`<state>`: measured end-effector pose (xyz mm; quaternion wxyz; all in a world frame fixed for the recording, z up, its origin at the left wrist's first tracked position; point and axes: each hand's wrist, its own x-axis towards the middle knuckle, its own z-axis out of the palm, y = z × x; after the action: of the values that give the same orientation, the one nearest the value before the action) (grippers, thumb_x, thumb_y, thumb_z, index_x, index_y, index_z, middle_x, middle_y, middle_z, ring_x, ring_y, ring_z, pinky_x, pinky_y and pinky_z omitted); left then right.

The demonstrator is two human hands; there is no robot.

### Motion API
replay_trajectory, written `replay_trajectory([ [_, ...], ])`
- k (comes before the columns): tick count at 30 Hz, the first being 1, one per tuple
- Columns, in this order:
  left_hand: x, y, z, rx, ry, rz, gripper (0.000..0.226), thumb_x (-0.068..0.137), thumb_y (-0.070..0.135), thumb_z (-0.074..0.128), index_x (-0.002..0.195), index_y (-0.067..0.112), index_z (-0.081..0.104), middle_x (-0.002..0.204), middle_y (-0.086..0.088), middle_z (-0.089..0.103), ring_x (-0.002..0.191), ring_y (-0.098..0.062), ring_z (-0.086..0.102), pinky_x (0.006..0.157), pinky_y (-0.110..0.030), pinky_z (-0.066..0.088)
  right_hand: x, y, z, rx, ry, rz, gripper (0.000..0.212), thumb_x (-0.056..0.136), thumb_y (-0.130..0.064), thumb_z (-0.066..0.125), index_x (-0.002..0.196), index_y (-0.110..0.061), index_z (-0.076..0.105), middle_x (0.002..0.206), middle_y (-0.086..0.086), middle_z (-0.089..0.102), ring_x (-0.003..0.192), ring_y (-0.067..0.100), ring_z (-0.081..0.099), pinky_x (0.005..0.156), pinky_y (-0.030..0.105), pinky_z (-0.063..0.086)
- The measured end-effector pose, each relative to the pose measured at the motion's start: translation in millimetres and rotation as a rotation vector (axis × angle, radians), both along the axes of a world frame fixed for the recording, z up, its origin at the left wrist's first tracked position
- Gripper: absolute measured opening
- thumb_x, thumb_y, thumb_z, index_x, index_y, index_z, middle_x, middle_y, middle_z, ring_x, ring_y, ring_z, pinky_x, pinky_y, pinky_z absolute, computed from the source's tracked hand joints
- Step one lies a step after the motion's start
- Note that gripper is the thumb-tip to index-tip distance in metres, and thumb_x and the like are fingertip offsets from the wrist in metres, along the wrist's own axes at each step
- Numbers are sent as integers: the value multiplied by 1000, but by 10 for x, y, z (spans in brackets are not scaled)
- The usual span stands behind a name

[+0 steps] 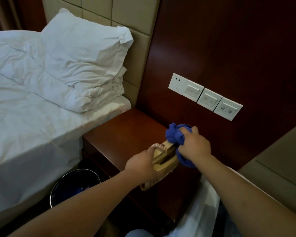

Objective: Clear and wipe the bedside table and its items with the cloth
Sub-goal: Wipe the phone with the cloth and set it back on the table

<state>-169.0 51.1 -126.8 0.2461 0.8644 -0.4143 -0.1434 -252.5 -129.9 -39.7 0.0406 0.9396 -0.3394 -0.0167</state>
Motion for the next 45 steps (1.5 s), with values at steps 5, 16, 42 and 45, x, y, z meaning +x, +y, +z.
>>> replay_trajectory([
  [5, 84, 50, 105, -5, 127, 20, 67, 81, 60, 73, 129, 23, 44, 94, 10, 60, 78, -7, 60, 63, -29, 56, -218, 433, 5, 106, 31, 282, 64, 82, -35, 65, 137, -36, 34, 137, 1, 38, 101, 28, 61, 76, 38, 48],
  [16, 117, 73, 30, 8, 148, 43, 74, 80, 62, 72, 136, 26, 42, 97, 10, 62, 79, -7, 63, 62, -28, 54, -91, 435, 75, 59, 72, 168, 45, 83, -33, 63, 124, -34, 46, 132, 3, 41, 102, 29, 61, 78, 37, 46],
  [42, -289, 231, -124, -437, 350, 339, 54, 75, 50, 83, 109, 29, 46, 91, 11, 64, 77, -7, 64, 57, -24, 47, -306, 547, 19, 155, 4, 127, 38, 85, -28, 59, 121, -35, 50, 133, 0, 43, 88, 26, 54, 76, 39, 46],
  [45, -389, 230, -274, -543, 312, 401, 50, 75, 41, 82, 111, 27, 50, 91, 12, 65, 80, -14, 65, 63, -25, 46, -226, 809, 70, 116, 123, 293, 44, 80, -31, 60, 121, -38, 47, 131, 0, 44, 90, 26, 57, 72, 37, 44],
])
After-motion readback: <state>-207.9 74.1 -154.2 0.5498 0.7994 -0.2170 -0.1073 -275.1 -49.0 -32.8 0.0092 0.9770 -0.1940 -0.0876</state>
